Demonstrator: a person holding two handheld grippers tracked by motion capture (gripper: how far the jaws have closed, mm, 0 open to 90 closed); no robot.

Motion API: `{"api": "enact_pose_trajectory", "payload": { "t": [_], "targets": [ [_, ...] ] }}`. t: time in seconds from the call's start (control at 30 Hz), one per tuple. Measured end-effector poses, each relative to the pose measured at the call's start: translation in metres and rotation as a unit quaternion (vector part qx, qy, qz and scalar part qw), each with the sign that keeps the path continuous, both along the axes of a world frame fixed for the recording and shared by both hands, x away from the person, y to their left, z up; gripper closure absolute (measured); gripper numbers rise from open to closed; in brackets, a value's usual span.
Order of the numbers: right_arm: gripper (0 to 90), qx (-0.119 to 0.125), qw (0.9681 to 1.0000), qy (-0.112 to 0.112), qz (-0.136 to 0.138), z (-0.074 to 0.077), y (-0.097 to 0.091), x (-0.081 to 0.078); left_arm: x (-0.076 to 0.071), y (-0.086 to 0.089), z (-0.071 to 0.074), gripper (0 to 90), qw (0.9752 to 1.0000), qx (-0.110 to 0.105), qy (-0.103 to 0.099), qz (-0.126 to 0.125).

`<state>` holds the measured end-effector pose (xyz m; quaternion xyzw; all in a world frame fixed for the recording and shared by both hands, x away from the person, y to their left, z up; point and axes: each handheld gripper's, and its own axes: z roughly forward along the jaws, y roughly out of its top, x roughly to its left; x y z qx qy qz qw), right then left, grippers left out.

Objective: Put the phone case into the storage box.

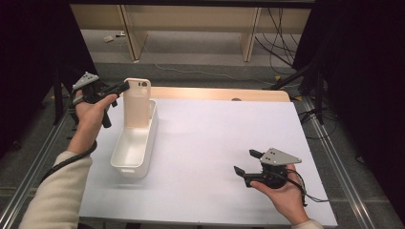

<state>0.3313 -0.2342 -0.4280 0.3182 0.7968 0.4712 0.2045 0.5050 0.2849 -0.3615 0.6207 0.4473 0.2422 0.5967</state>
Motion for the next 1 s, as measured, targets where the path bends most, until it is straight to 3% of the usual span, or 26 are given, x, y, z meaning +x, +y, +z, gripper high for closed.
{"api": "enact_pose_trajectory", "payload": {
  "t": [0.07,0.43,0.57,0.77,0.83,1.0],
  "targets": [
    [20.9,0.005,1.0000,-0.007,0.002,-0.001,0.000,0.000,0.001,0.000,-0.001,82.7,1.0000,0.001,0.001,0.001],
    [20.9,0.001,1.0000,-0.003,-0.002,0.000,-0.003,-0.002,0.005,-0.001,-0.005,82.7,1.0000,0.004,0.004,0.004],
    [21.4,0.015,0.9998,-0.014,-0.002,0.000,-0.003,-0.003,0.006,-0.001,-0.006,82.6,1.0000,0.006,0.003,0.004],
    [21.2,0.016,0.9999,-0.005,-0.004,0.000,-0.006,-0.005,0.008,-0.001,-0.007,82.6,0.9999,0.010,0.004,0.007],
    [21.2,0.007,0.9999,-0.010,-0.006,0.001,-0.008,-0.006,0.009,-0.001,-0.008,82.7,0.9999,0.013,0.005,0.007],
    [21.4,0.011,0.9998,-0.013,-0.010,0.001,-0.010,-0.007,0.012,-0.002,-0.011,82.7,0.9998,0.014,0.007,0.010]
  ]
}}
